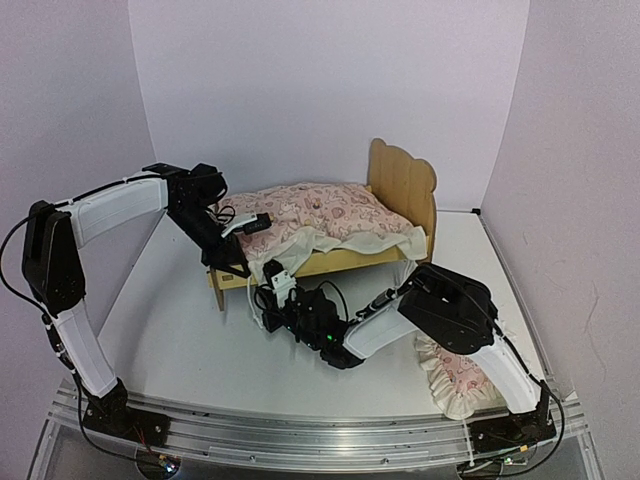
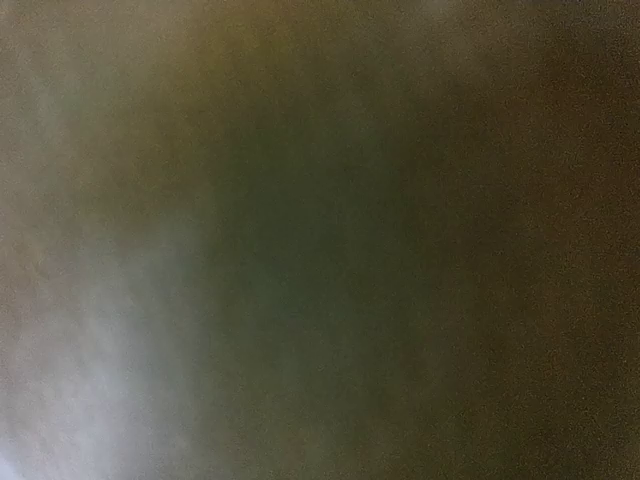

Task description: Set up the pet bed

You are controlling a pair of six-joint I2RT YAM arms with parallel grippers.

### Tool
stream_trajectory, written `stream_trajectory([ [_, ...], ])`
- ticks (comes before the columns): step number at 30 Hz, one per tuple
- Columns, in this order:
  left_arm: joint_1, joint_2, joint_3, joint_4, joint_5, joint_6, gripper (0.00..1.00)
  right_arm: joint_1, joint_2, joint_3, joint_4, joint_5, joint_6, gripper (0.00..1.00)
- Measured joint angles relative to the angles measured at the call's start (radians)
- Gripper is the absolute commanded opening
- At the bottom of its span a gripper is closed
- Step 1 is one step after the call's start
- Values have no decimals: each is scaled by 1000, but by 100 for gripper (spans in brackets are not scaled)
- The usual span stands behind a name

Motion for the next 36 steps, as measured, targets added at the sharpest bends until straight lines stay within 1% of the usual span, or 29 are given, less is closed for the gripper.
stream_trajectory([
  [3,0,2,0,7,-6,-9,0,0,-2,-15,8,2,4,0],
  [5,1,8,-1,20,-14,-11,0,0,-18,-69,12,-3,8,0],
  [9,14,29,-31,85,-34,-6,0,4,-51,-177,-66,-30,32,0],
  [12,28,62,-60,152,-59,16,0,10,-55,-191,-122,-67,55,0],
  [16,40,96,-116,232,-76,61,0,16,-58,-190,-151,-99,88,0],
  [20,43,118,-147,277,-91,92,0,16,-59,-176,-175,-118,134,0],
  [21,44,124,-149,281,-93,96,2,16,-59,-172,-182,-121,146,0],
  [22,45,128,-149,285,-94,100,6,16,-59,-170,-187,-124,157,0],
  [26,47,129,-149,288,-98,109,31,15,-74,-167,-232,-138,189,0],
  [27,48,130,-149,282,-101,90,37,15,-79,-167,-246,-141,196,0],
  [31,60,128,-137,247,-100,67,47,16,-94,-168,-284,-150,218,0],
  [36,62,100,-117,188,-108,130,49,16,-113,-171,-312,-161,233,0],
])
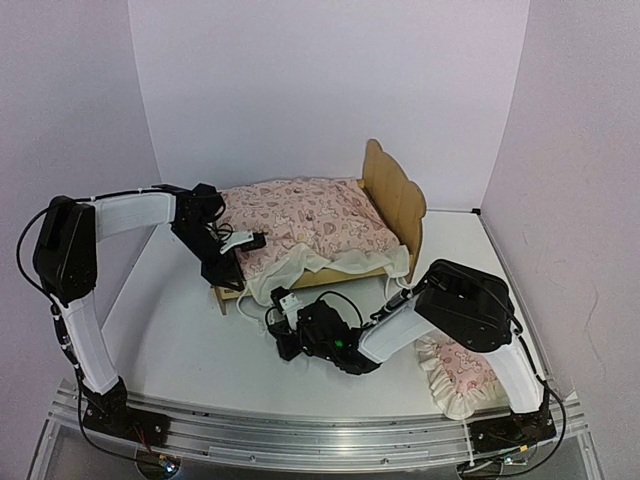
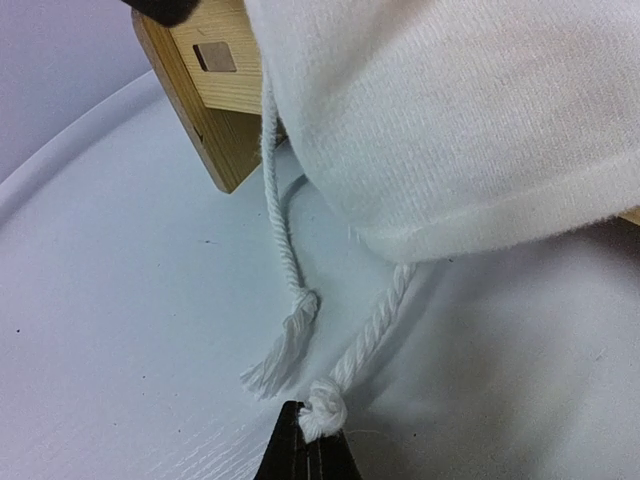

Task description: Set up the pet bed

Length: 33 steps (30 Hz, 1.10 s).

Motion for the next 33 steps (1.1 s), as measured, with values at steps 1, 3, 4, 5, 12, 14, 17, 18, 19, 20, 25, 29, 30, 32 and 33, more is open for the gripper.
stream_trajectory([
  [1,-1,-12,0,-12,-1,21,50,0,-5,-3,-7,-4,2,0],
  [3,-5,-42,4,-56,4,93,52,0,-18,-9,-19,-9,9,0],
  [4,-9,-56,12,-97,14,142,52,0,-24,-12,-27,-11,12,0],
  [5,-16,-68,17,-127,26,185,52,0,-31,-15,-35,-13,17,0],
  [12,-67,-133,16,-138,44,320,61,0,-62,-21,-72,-31,34,0],
  [14,-82,-133,-3,-75,18,320,62,0,-70,-23,-85,-37,38,0],
  [17,-102,-133,-47,5,-27,324,60,0,-86,-32,-99,-41,45,0],
  [18,-108,-132,-64,34,-45,322,57,0,-91,-36,-102,-43,46,0],
  [19,-113,-132,-79,64,-62,321,53,0,-96,-39,-104,-43,48,0],
  [20,-118,-129,-91,91,-78,319,48,0,-101,-41,-106,-44,50,0],
  [25,-122,-115,-114,192,-135,303,27,0,-120,-54,-107,-43,61,0],
  [29,-122,-115,-138,264,-171,294,22,0,-125,-68,-107,-43,68,0],
  [30,-122,-115,-149,280,-180,293,19,0,-125,-71,-109,-43,68,0],
  [32,-123,-115,-168,306,-190,291,8,0,-125,-75,-113,-44,68,0],
  [33,-123,-116,-171,311,-191,286,3,0,-125,-76,-114,-44,68,0],
])
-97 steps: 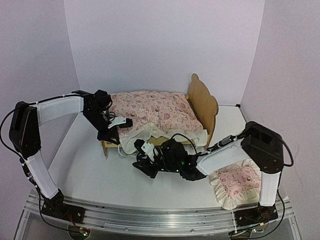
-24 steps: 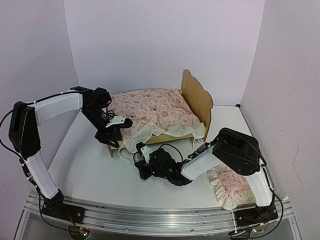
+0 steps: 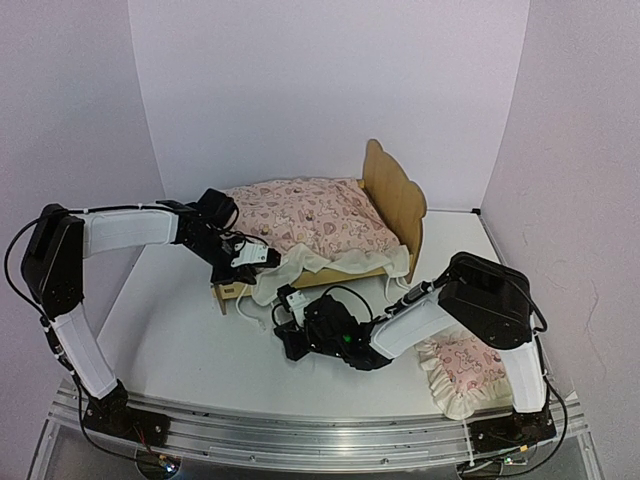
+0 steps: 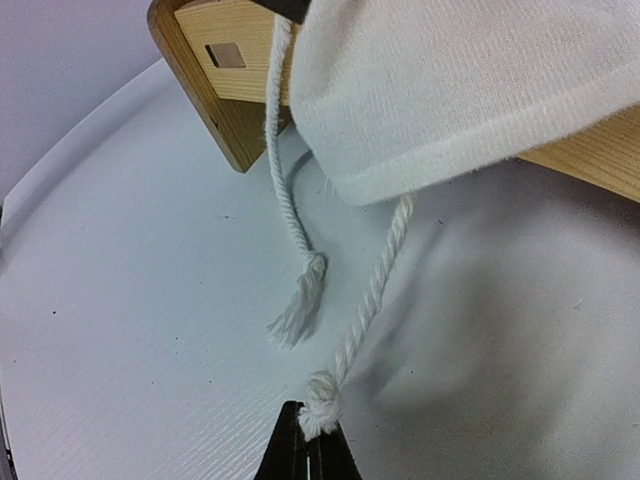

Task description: Set up the pet bed

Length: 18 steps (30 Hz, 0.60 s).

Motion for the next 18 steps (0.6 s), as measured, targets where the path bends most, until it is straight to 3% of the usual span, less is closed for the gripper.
stream_trajectory([
  [5,0,-14,10,-7,-6,-37,0,0,-4,-3,-1,0,0,0],
  [18,50,-12,111,-207,-1,-85,0,-1,-26,-22,-46,-34,-10,0],
])
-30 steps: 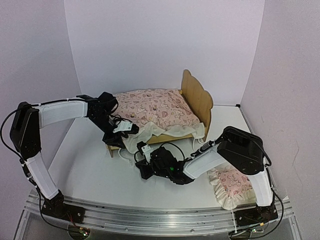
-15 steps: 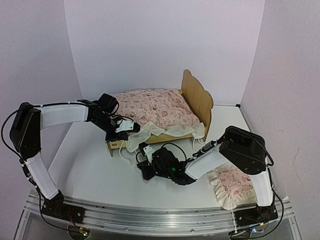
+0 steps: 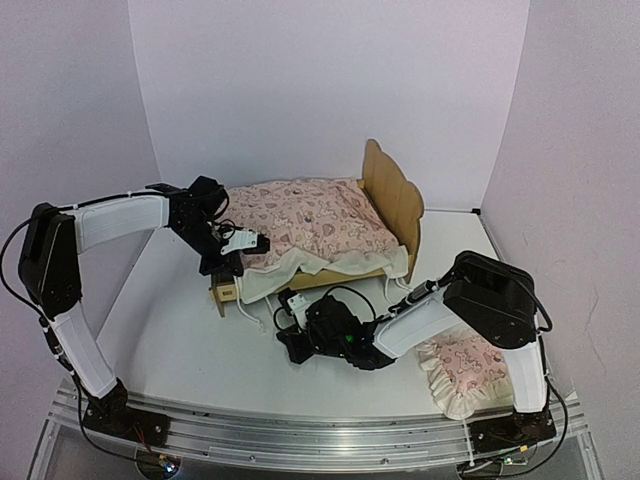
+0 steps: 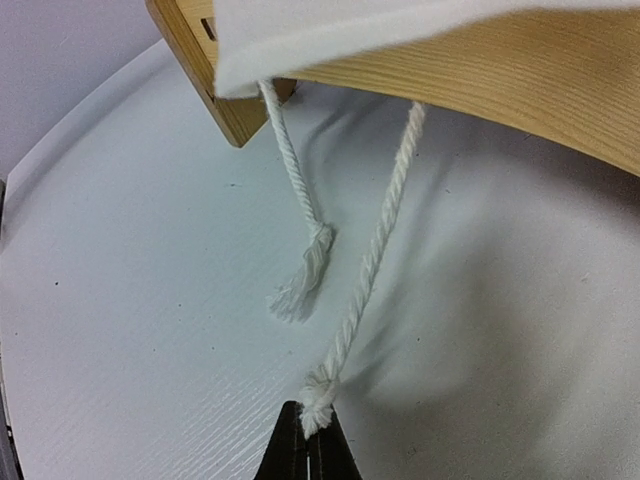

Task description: Set up the pet bed

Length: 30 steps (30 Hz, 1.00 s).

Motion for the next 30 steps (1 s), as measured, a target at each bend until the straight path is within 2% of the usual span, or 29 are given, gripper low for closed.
stream_trajectory([
  [7,110,0,32,-141,5,71,0,-5,0,33,-68,-56,-13,0],
  [13,136,-3,34,-236,-11,141,0,-3,0,87,-119,-117,-29,0],
  [22,167,-3,68,-407,92,273,0,-3,16,124,-199,-126,-32,0],
  [27,237,7,57,-432,86,335,0,-6,24,139,-216,-138,-28,0],
  [30,260,8,26,-438,74,359,13,-6,24,157,-218,-147,-28,0],
])
